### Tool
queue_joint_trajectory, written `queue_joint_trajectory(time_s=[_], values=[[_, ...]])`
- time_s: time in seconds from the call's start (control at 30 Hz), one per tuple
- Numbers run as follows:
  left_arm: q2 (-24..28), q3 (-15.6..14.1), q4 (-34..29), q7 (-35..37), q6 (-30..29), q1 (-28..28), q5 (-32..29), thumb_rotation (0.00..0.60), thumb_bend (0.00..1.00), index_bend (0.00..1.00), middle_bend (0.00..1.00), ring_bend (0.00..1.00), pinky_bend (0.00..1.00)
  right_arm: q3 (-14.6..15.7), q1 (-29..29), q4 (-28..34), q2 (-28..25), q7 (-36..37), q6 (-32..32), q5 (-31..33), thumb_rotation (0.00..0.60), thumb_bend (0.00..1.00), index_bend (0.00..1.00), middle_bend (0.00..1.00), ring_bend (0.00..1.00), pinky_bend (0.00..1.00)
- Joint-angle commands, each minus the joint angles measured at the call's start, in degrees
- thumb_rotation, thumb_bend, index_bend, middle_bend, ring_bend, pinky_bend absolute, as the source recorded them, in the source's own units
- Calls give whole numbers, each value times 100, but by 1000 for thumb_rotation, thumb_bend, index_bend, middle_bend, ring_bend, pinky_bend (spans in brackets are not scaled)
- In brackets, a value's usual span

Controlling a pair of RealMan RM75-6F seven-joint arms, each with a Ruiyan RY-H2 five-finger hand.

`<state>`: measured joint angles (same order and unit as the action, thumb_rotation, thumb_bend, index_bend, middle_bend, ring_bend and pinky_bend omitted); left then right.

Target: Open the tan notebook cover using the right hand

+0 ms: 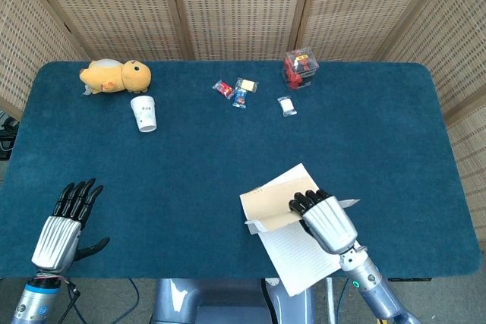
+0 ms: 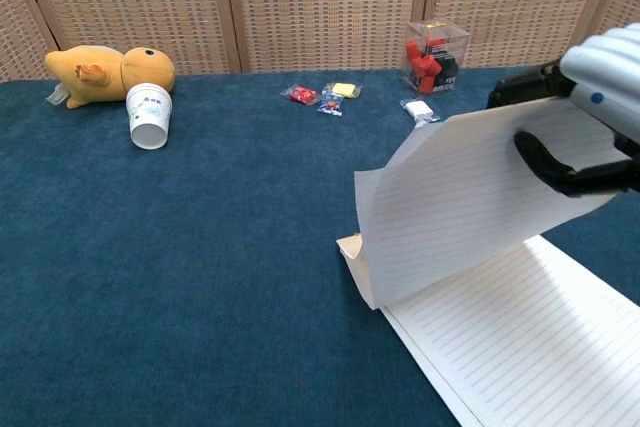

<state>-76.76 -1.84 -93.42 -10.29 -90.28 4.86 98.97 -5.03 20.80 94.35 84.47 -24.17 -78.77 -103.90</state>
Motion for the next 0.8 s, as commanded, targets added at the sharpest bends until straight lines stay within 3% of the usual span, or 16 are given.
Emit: queue_joint_trajectory(time_s=[0.03,0.37,0.8], values=[[4,10,6,15,19,7,-24,600,144,0,0,0,0,-231,212,178,5,-252,292,221,600,759,676,600,561,684],[13,60,45,165,93,43,-150,600,144,0,0,0,0,-990,868,324,117,-752,1048,1054,600,759,676,599,561,683],[18,99,91,334,134,83,-224,600,144,0,0,0,0,-1817,1765,-283,437,-1055,1663,2157,600,759,676,599,559,683]])
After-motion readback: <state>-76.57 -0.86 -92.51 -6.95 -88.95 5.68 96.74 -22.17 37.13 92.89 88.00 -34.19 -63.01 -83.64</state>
